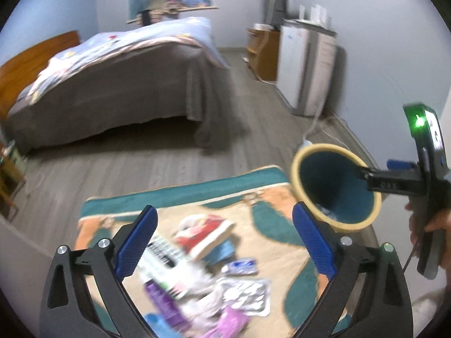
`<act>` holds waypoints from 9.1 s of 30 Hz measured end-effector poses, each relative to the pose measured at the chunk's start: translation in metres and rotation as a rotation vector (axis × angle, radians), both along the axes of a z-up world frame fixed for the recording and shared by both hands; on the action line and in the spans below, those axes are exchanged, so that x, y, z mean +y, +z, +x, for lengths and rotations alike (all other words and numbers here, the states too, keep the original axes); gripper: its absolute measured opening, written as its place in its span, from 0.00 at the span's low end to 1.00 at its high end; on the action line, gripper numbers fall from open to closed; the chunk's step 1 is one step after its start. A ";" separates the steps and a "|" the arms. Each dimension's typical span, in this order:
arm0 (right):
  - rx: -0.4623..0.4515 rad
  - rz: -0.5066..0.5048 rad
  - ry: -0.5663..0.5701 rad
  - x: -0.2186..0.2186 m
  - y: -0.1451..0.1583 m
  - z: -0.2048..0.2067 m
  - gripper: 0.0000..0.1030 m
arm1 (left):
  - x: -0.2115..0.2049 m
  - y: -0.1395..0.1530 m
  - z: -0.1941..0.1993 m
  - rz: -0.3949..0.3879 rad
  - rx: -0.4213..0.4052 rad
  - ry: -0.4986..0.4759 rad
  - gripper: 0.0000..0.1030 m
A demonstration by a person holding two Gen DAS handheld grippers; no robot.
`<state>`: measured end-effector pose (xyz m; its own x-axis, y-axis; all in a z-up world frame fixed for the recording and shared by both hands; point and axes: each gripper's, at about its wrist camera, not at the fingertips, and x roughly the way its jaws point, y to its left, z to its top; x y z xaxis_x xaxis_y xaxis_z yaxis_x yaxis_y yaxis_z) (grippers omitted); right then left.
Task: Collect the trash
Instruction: 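Release the clear bag into the bin with the right tool while the left tool drops the blue packet in, then grasp the pink packet with the right tool while the left tool grasps the blue mask, then drop the pink packet into the bin with the right tool while the left tool carries the mask, then move both open tools back over the trash on the cushion, then grasp the white tissue with the left tool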
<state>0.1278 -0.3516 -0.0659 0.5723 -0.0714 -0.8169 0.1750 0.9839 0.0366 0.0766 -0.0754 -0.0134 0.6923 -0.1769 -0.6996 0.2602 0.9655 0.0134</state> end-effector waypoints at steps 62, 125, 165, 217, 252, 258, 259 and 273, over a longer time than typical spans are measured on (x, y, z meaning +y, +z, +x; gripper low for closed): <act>0.426 0.157 0.292 0.249 -0.119 -0.067 0.28 | 0.137 -0.137 -0.060 0.151 0.308 0.011 0.91; -0.144 -0.090 0.237 0.138 0.052 -0.033 0.21 | 0.083 -0.036 -0.032 -0.074 0.057 0.003 0.04; 0.060 0.010 -0.144 -0.087 -0.035 0.025 0.21 | -0.138 -0.061 0.046 0.041 0.140 -0.303 0.04; 0.057 -0.022 0.333 0.187 -0.020 0.049 0.94 | 0.155 -0.057 0.022 0.050 0.131 0.276 0.95; 0.275 0.341 0.382 0.210 -0.065 0.084 0.18 | 0.113 -0.140 0.060 0.133 0.336 0.105 0.95; 0.095 0.166 0.431 0.206 -0.012 0.072 0.13 | 0.117 -0.145 0.061 -0.005 0.411 0.136 0.93; 0.078 0.157 0.434 0.205 -0.007 0.071 0.11 | 0.117 -0.146 0.061 -0.008 0.417 0.144 0.92; 0.105 0.133 0.376 0.163 -0.019 0.068 0.00 | 0.042 -0.146 0.036 0.018 0.400 -0.088 0.80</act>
